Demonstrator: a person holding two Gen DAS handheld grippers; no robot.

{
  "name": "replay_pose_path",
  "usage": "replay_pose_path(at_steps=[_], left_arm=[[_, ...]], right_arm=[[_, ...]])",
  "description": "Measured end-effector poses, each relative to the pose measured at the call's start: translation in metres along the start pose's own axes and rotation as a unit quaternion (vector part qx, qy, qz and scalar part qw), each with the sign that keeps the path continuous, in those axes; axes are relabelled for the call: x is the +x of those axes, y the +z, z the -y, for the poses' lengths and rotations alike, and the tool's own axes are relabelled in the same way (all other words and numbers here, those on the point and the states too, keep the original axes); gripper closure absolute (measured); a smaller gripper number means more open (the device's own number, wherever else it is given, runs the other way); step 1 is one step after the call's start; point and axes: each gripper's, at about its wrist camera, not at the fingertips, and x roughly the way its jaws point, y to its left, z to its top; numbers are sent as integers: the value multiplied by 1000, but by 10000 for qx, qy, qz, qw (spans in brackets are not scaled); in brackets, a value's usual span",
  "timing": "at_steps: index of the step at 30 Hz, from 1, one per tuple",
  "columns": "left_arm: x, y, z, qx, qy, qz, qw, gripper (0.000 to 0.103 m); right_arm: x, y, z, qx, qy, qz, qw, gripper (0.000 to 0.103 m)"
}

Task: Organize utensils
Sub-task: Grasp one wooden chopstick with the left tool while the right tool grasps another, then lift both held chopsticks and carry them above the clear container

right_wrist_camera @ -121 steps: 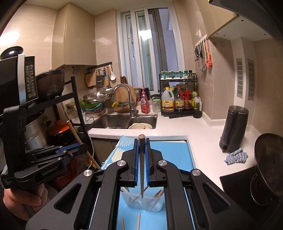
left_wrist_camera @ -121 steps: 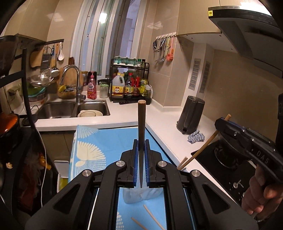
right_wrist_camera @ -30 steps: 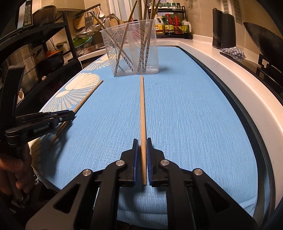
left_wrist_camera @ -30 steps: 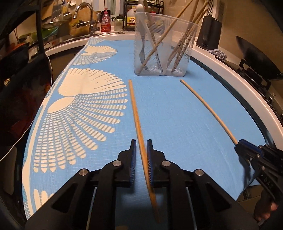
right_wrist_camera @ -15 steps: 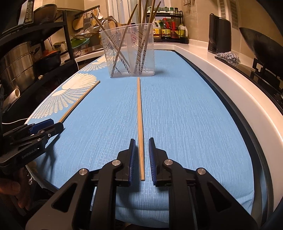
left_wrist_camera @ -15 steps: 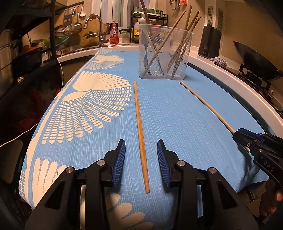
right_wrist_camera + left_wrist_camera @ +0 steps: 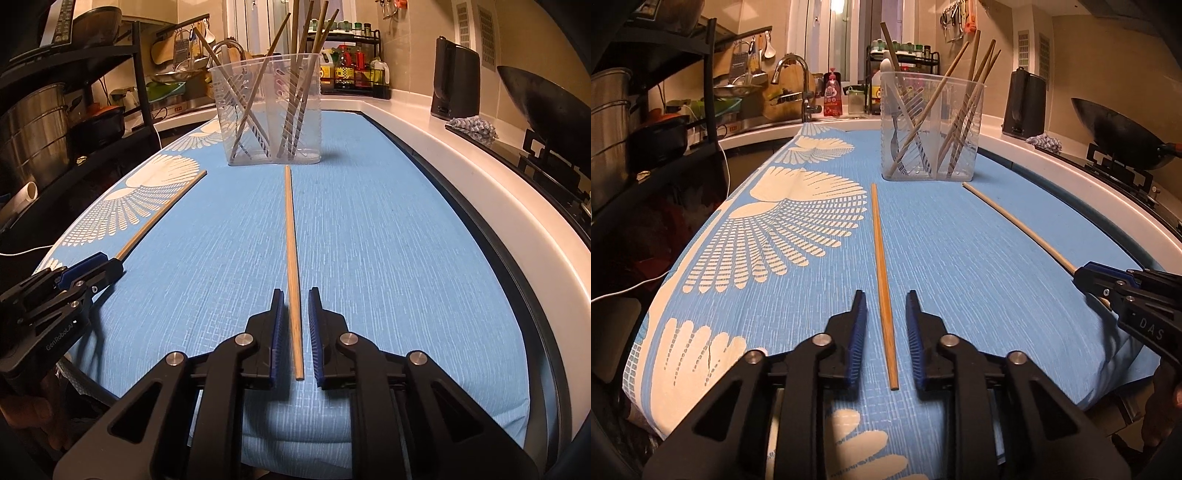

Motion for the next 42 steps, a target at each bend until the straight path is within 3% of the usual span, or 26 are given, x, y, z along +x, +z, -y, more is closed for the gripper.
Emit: replay_pose_path(at_steps=[2,4,42], left_arm=[[0,0,-1,-1,15,35,10000,93],[0,0,-3,-36,11,44,10000,96],[5,2,0,-12,126,141,9998,96]], right_arm=[[1,0,-1,-14,28,4,10000,96],[1,0,-2,-42,24,10,10000,97],[5,2,-1,60,-184,97,9998,97]])
